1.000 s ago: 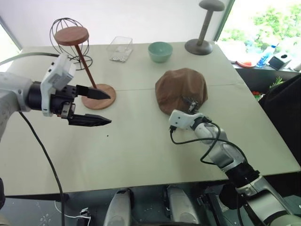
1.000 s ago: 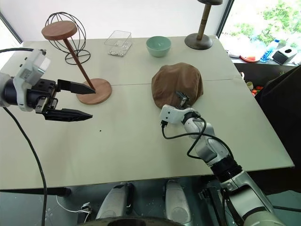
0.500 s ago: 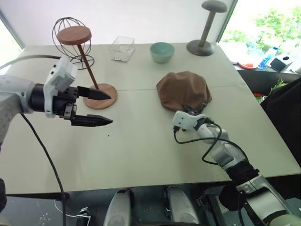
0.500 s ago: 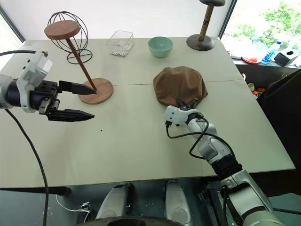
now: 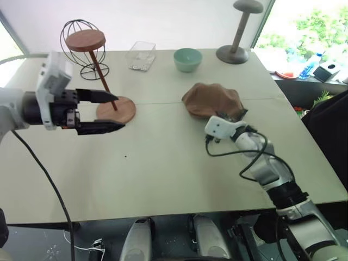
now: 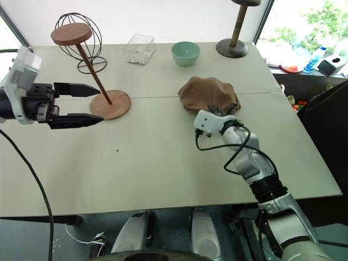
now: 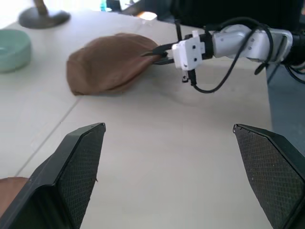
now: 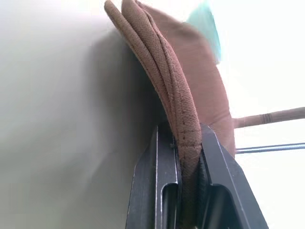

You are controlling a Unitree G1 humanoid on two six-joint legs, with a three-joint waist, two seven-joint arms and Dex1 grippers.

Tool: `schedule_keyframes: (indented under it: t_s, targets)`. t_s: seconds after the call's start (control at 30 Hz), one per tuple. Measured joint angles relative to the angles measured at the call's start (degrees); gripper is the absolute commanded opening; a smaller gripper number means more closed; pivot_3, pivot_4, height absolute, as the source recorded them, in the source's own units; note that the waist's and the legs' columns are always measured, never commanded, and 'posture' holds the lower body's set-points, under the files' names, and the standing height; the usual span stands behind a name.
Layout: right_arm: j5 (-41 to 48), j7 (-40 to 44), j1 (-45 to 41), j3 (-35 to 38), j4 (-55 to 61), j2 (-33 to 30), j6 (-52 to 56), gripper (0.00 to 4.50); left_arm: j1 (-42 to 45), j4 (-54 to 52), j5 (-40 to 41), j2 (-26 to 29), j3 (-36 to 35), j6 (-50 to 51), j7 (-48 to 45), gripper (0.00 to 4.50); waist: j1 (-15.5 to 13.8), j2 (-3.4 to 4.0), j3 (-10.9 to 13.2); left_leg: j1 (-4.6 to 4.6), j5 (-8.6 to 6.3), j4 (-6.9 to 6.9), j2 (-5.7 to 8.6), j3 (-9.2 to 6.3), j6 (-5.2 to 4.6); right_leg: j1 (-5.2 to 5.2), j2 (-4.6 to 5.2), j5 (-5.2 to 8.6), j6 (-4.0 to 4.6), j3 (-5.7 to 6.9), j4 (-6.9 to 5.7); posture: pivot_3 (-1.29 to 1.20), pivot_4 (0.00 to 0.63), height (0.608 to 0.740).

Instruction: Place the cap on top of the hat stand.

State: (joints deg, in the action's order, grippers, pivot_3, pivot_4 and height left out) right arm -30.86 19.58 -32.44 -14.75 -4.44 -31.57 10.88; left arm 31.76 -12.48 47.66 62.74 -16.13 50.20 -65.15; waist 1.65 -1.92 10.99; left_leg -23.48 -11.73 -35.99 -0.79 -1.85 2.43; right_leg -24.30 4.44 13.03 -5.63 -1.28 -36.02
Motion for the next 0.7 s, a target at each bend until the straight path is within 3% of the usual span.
schedule_keyframes:
  t_s: [0.27,0.5,0.7]
  targets:
    - [3.15,2.40,-29.02,1.65,-8.27,-0.22,-10.45,0.05,-2.57,-1.25,9.33,-3.09,-21.73,9.36,16.77,4.50,1.86,0.11,0.28,0.03,0.00,0.46,-0.06,-0.05,0.00,-0.23,-0.08,-0.10,-0.22,0.02,-0.08,0.00,0.150,0.740]
    - [8.48,1.56,-50.23,0.31,-30.73,14.52,-23.78,0.05,-19.17,-1.25,4.45,3.94,-41.40,12.28,14.90,4.50,3.13,0.12,0.28,0.08,0.00,0.91,-0.10,-0.01,0.00,-0.45,-0.14,-0.05,-0.11,-0.04,-0.10,0.00,0.150,0.740]
    - [10.82,1.09,-57.16,-0.01,-40.44,21.94,-29.98,0.05,-27.94,2.68,-2.07,5.35,-54.29,12.16,10.65,4.50,2.76,0.09,0.27,0.06,0.00,0.90,-0.09,-0.02,0.05,-0.45,-0.09,0.05,0.09,-0.02,-0.06,0.00,0.150,0.740]
